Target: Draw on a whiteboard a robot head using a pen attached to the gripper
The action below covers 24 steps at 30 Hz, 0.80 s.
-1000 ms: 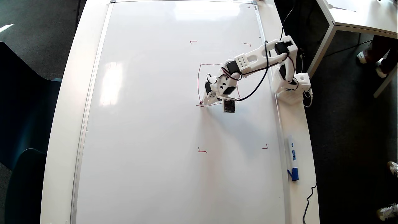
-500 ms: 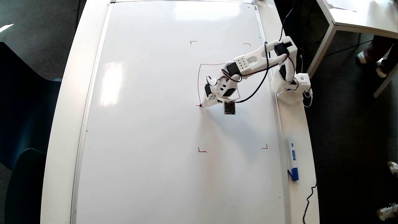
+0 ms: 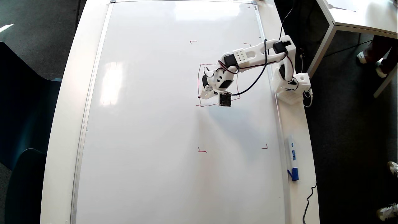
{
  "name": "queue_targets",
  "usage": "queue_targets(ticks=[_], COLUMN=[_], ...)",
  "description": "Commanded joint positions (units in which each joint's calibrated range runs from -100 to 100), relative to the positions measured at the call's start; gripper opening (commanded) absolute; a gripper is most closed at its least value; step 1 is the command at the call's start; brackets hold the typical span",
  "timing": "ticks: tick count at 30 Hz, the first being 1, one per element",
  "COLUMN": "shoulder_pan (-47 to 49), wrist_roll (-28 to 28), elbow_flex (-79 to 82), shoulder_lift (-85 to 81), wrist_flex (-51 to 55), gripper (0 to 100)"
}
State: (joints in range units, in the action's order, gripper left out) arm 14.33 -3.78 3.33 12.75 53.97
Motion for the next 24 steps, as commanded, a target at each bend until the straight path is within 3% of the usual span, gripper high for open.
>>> queue_targets(ticks=[1, 9, 24], shoulder_pan=[-0.44, -0.37, -0.37], wrist_roll=[-0.19, -0.30, -0.08], elbow_flex=[0.89, 9.97, 6.06], shoulder_lift=[-6.25, -10.53, -3.99], wrist_flex=[2.50, 4.24, 0.94], gripper=[1, 1, 1])
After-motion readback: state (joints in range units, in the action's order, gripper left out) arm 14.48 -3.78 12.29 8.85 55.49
